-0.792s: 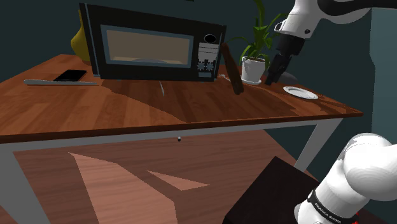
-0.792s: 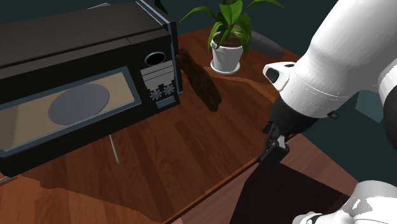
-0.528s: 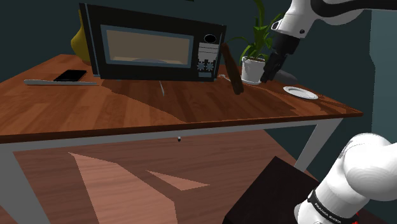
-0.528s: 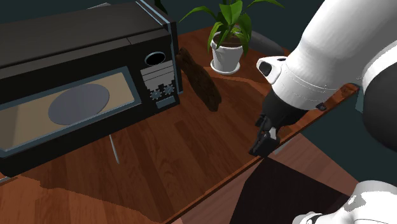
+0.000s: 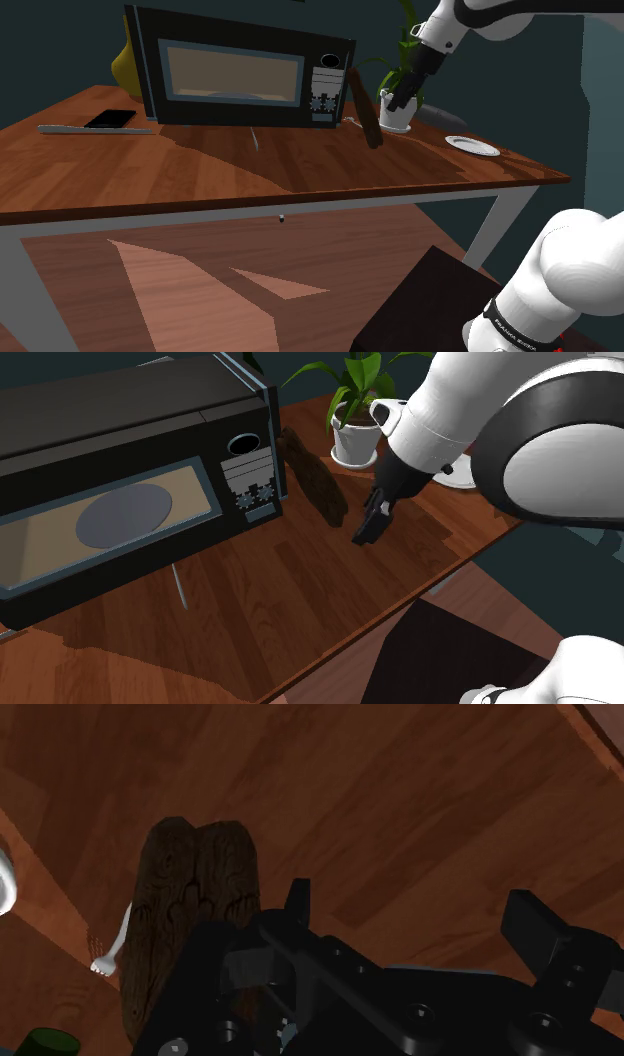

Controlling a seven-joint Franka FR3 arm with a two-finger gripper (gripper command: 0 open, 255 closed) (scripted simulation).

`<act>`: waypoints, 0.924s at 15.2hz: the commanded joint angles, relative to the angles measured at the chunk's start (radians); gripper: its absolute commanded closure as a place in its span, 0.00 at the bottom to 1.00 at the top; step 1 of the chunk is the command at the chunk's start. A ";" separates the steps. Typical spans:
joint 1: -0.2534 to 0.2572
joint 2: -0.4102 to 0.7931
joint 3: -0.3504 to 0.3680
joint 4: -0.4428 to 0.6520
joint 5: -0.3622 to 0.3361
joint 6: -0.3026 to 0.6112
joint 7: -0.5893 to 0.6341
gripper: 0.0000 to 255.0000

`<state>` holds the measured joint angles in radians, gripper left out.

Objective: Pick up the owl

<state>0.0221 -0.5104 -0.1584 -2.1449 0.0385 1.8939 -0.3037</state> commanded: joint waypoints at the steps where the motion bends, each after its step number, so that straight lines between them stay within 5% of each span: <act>1: 0.006 0.054 -0.020 0.042 0.008 0.049 -0.036 0.00; 14: 0.037 0.408 -0.152 0.434 0.184 0.218 -0.301 0.00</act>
<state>0.0576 -0.1317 -0.3021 -1.7416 0.2011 2.0976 -0.5813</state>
